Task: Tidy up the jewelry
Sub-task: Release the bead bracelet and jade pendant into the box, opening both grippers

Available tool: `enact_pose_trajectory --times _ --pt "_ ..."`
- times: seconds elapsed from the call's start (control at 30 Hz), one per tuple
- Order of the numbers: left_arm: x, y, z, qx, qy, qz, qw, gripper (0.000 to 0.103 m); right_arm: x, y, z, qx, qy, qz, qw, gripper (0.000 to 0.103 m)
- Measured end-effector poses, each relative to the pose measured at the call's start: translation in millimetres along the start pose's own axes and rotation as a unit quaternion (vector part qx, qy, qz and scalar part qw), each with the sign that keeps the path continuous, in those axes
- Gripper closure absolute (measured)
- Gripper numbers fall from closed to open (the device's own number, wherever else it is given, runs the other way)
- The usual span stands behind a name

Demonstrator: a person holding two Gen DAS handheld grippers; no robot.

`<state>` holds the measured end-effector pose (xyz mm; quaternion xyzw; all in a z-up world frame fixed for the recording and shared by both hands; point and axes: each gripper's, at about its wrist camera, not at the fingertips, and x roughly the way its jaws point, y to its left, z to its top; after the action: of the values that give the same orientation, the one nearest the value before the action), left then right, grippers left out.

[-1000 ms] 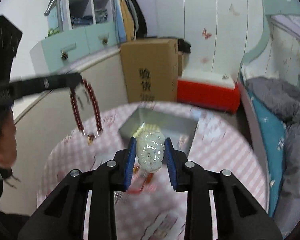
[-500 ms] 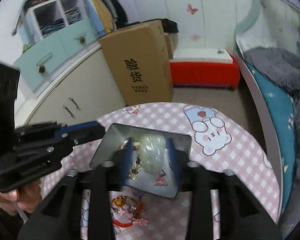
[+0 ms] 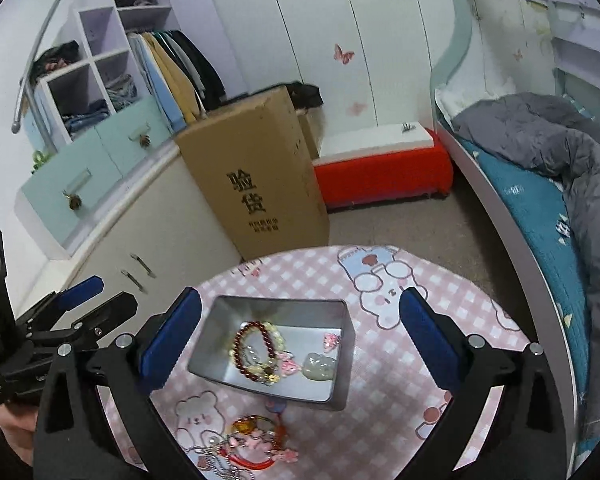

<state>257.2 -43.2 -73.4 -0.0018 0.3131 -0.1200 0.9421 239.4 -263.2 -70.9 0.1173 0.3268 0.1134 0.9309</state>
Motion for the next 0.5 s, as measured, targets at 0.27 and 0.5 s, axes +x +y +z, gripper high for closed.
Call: enact_pose_trajectory --times 0.27,0.5 --pt "-37 17 -14 -0.017 -0.02 0.016 0.9995 0.007 -44 14 -8 -0.013 -0.04 -0.005 0.999 0.008" --pt "-60 22 -31 -0.01 -0.025 0.005 0.9996 0.007 -68 23 -32 -0.026 -0.047 -0.014 0.998 0.008"
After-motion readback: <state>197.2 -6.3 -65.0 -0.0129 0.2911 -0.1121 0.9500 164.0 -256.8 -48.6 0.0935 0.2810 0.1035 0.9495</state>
